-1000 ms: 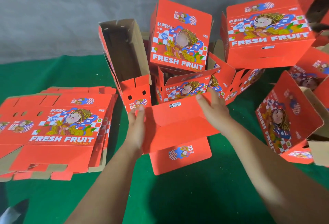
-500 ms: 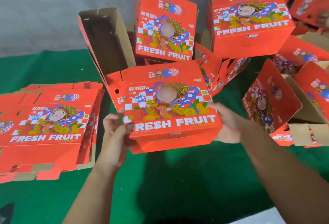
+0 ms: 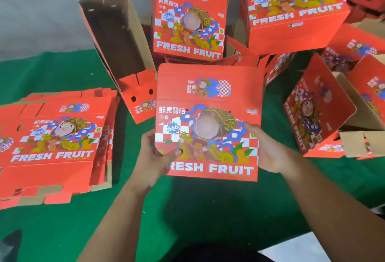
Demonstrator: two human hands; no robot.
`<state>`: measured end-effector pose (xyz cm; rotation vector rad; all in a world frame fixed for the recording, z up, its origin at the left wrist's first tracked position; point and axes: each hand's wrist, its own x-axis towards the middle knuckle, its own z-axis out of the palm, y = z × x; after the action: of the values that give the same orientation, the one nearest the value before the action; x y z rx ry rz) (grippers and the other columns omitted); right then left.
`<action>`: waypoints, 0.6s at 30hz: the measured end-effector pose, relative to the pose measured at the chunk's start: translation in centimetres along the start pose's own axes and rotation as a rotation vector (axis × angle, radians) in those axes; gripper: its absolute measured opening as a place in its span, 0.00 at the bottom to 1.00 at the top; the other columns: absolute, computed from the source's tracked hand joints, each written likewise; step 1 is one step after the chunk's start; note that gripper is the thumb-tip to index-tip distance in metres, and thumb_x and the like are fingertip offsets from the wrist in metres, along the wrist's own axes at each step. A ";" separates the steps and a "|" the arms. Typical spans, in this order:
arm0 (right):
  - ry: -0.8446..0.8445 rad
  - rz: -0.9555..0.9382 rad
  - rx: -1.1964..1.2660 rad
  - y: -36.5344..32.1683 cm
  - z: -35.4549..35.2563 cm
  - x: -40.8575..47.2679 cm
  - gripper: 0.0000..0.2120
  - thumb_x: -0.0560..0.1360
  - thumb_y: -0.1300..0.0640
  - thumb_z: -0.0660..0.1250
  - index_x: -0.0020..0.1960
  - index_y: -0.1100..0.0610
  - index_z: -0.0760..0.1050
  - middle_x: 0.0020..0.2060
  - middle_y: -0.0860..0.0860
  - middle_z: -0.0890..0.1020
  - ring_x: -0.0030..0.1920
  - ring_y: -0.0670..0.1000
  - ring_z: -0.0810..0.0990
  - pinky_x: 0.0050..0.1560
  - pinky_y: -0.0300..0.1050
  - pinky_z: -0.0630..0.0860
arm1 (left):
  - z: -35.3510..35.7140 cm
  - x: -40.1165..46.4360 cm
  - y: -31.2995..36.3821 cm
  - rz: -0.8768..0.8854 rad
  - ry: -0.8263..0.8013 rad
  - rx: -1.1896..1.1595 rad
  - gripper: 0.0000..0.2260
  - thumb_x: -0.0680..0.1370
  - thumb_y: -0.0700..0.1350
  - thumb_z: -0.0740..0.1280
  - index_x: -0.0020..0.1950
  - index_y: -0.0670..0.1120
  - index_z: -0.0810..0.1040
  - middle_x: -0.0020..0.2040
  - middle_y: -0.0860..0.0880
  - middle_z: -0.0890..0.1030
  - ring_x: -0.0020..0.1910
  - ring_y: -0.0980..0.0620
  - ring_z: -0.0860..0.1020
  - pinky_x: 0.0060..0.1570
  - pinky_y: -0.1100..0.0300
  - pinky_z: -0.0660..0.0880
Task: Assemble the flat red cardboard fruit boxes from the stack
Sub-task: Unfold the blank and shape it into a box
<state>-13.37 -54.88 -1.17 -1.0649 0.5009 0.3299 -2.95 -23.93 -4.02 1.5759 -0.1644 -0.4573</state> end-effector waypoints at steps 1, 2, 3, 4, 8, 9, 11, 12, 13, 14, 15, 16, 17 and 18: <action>-0.025 0.002 -0.065 0.0 -0.4 -0.4 0.38 0.74 0.38 0.70 0.78 0.56 0.69 0.70 0.59 0.79 0.71 0.64 0.76 0.74 0.66 0.68 | -0.1 0.0 0.0 0.018 -0.012 0.000 0.27 0.75 0.41 0.79 0.67 0.55 0.69 0.56 0.54 0.85 0.48 0.51 0.87 0.37 0.55 0.83; -0.035 -0.019 -0.127 0.0 -0.8 -0.9 0.38 0.74 0.41 0.73 0.78 0.56 0.68 0.70 0.59 0.79 0.71 0.63 0.76 0.74 0.66 0.68 | -0.3 0.0 0.0 0.037 -0.018 -0.004 0.26 0.75 0.43 0.78 0.67 0.54 0.70 0.57 0.54 0.85 0.49 0.50 0.87 0.39 0.54 0.83; -0.022 -0.062 -0.185 -0.1 -1.2 -1.2 0.38 0.74 0.47 0.74 0.79 0.56 0.64 0.71 0.59 0.78 0.71 0.62 0.77 0.74 0.66 0.68 | -0.7 0.1 0.0 0.054 -0.016 -0.011 0.24 0.76 0.45 0.77 0.67 0.53 0.70 0.58 0.54 0.85 0.51 0.50 0.87 0.41 0.56 0.83; 0.006 -0.121 -0.221 -0.3 -1.4 -1.5 0.39 0.74 0.53 0.73 0.80 0.56 0.60 0.71 0.58 0.78 0.70 0.60 0.77 0.74 0.65 0.68 | -0.9 0.3 0.0 0.064 -0.011 -0.017 0.21 0.77 0.47 0.76 0.66 0.52 0.71 0.58 0.54 0.85 0.52 0.51 0.86 0.42 0.58 0.83; 0.115 -0.277 -0.390 0.0 -1.9 -2.3 0.52 0.69 0.50 0.76 0.79 0.43 0.44 0.72 0.49 0.74 0.68 0.51 0.80 0.72 0.61 0.73 | -0.3 1.8 -0.2 0.027 -0.043 0.013 0.11 0.81 0.50 0.71 0.60 0.54 0.74 0.56 0.52 0.85 0.54 0.50 0.86 0.47 0.56 0.83; 0.120 -0.279 -0.456 0.5 -1.8 -2.3 0.58 0.66 0.49 0.79 0.79 0.38 0.40 0.75 0.49 0.70 0.70 0.51 0.78 0.70 0.60 0.75 | 0.2 2.2 -0.2 0.028 -0.038 0.048 0.09 0.82 0.49 0.70 0.61 0.54 0.74 0.56 0.51 0.85 0.54 0.52 0.86 0.49 0.55 0.82; 0.178 -0.290 -0.574 1.7 -1.9 -2.1 0.67 0.62 0.50 0.82 0.79 0.33 0.34 0.80 0.49 0.62 0.78 0.55 0.67 0.72 0.66 0.71 | 1.1 3.1 0.1 0.083 -0.005 0.183 0.09 0.83 0.48 0.68 0.63 0.58 0.76 0.55 0.52 0.85 0.53 0.58 0.84 0.53 0.59 0.80; 0.240 -0.308 -0.588 2.1 -2.3 -2.0 0.69 0.61 0.48 0.83 0.79 0.31 0.33 0.80 0.50 0.60 0.81 0.57 0.61 0.75 0.70 0.65 | 1.5 3.8 0.4 0.119 0.002 0.267 0.12 0.83 0.47 0.68 0.66 0.59 0.77 0.58 0.54 0.84 0.56 0.60 0.82 0.58 0.58 0.78; 0.314 -0.343 -0.573 2.4 -2.9 -2.1 0.69 0.59 0.47 0.83 0.79 0.30 0.33 0.80 0.51 0.59 0.81 0.58 0.59 0.76 0.72 0.62 | 1.8 4.4 0.6 0.137 0.012 0.348 0.17 0.83 0.46 0.68 0.71 0.59 0.75 0.65 0.54 0.81 0.63 0.59 0.79 0.64 0.55 0.75; 0.411 -0.395 -0.575 2.6 -3.7 -2.3 0.70 0.58 0.47 0.83 0.79 0.31 0.34 0.79 0.52 0.59 0.81 0.58 0.60 0.76 0.72 0.61 | 2.1 5.1 0.8 0.125 0.032 0.404 0.21 0.83 0.46 0.69 0.75 0.57 0.72 0.72 0.54 0.75 0.69 0.56 0.75 0.68 0.53 0.72; 0.537 -0.459 -0.605 2.6 -4.6 -2.5 0.70 0.56 0.47 0.83 0.81 0.34 0.37 0.78 0.53 0.60 0.80 0.58 0.61 0.76 0.72 0.61 | 2.5 5.6 0.9 0.092 0.054 0.423 0.24 0.83 0.45 0.69 0.78 0.55 0.69 0.75 0.52 0.71 0.69 0.54 0.73 0.66 0.56 0.72; 0.696 -0.509 -0.662 2.6 -5.5 -2.8 0.70 0.54 0.47 0.83 0.82 0.38 0.40 0.77 0.55 0.60 0.79 0.58 0.61 0.76 0.70 0.62 | 2.9 5.8 0.7 0.053 0.067 0.399 0.25 0.83 0.44 0.69 0.79 0.54 0.67 0.75 0.51 0.70 0.63 0.54 0.75 0.59 0.63 0.73; 0.876 -0.523 -0.708 2.6 -6.7 -3.1 0.69 0.52 0.46 0.82 0.82 0.39 0.43 0.76 0.55 0.59 0.78 0.58 0.61 0.76 0.70 0.60 | 3.3 5.9 0.4 0.018 0.065 0.356 0.24 0.83 0.43 0.68 0.78 0.53 0.68 0.73 0.50 0.72 0.54 0.55 0.77 0.49 0.69 0.73; 1.036 -0.498 -0.725 2.4 -7.8 -3.5 0.68 0.50 0.44 0.80 0.81 0.38 0.45 0.77 0.55 0.58 0.77 0.59 0.61 0.76 0.70 0.58 | 3.7 5.8 -0.1 -0.014 0.046 0.328 0.23 0.83 0.41 0.67 0.77 0.52 0.68 0.70 0.49 0.76 0.46 0.56 0.76 0.40 0.73 0.72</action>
<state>-19.25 -60.76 -4.13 -2.0104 1.0357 -0.5811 0.83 -29.53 -5.15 1.9082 -0.2006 -0.4193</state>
